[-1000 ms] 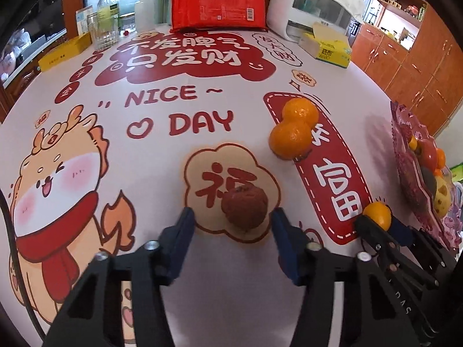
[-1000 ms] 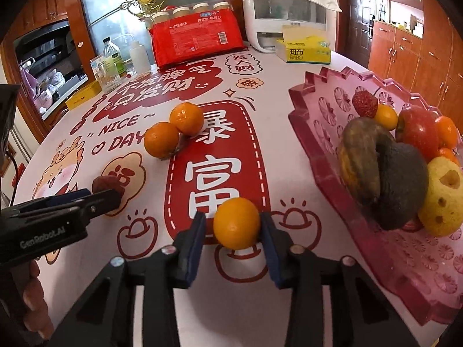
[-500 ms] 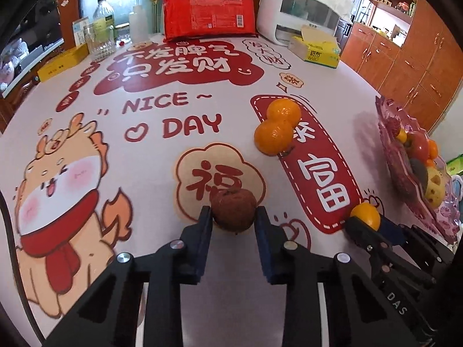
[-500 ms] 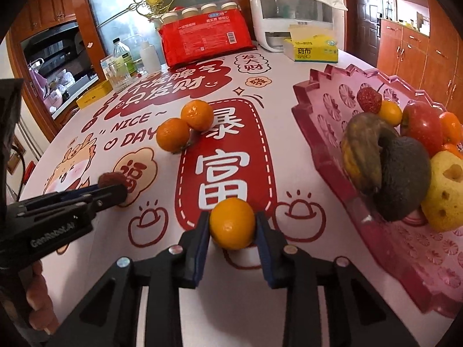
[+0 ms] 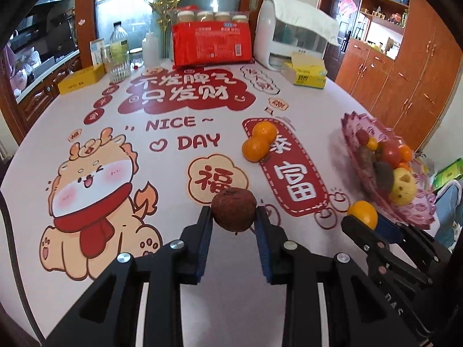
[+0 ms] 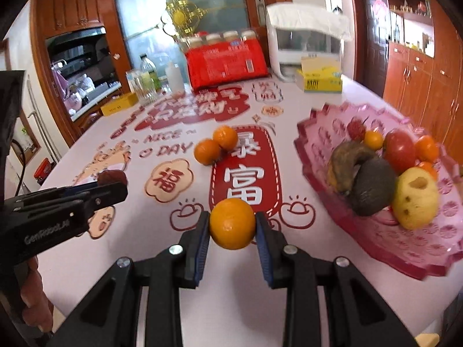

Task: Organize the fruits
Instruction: 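Carry the lychee with the left tool while the right tool carries the mandarin into the bowl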

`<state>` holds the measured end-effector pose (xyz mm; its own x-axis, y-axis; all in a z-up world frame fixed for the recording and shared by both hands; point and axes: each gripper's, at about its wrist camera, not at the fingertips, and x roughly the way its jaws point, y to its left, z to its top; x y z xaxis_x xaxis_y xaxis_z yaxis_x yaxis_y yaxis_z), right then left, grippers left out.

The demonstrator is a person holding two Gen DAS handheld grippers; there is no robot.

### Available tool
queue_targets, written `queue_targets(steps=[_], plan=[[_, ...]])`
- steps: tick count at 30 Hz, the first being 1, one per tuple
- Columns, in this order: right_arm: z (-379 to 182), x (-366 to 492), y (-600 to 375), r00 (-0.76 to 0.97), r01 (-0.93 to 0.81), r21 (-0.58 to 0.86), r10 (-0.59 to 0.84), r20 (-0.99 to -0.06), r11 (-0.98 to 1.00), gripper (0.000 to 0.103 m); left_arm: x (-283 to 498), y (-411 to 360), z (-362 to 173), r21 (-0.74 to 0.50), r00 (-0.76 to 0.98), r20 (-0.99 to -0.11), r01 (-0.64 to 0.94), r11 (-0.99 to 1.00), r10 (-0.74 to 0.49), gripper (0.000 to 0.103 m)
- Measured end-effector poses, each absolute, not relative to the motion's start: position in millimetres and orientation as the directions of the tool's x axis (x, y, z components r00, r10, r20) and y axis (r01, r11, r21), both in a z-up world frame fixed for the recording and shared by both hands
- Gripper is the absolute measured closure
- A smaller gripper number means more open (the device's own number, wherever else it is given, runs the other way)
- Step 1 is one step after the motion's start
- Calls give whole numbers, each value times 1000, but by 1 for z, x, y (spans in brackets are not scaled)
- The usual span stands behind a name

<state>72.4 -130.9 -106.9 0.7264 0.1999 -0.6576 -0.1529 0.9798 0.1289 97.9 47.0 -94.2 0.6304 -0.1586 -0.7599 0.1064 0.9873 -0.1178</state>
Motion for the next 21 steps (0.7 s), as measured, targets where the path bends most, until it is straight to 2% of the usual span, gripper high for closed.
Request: queue_targets(steps=[10,21], plan=[[-65,36,-162,813,-129,138,184,-553,982,72,77,14,-52,-93,685,-706,163,982,-180,75],[-34,34,-241,873,31,148,45,-486,989,72,93,-57,-12,-60,703,-665,284,957,-250,75]])
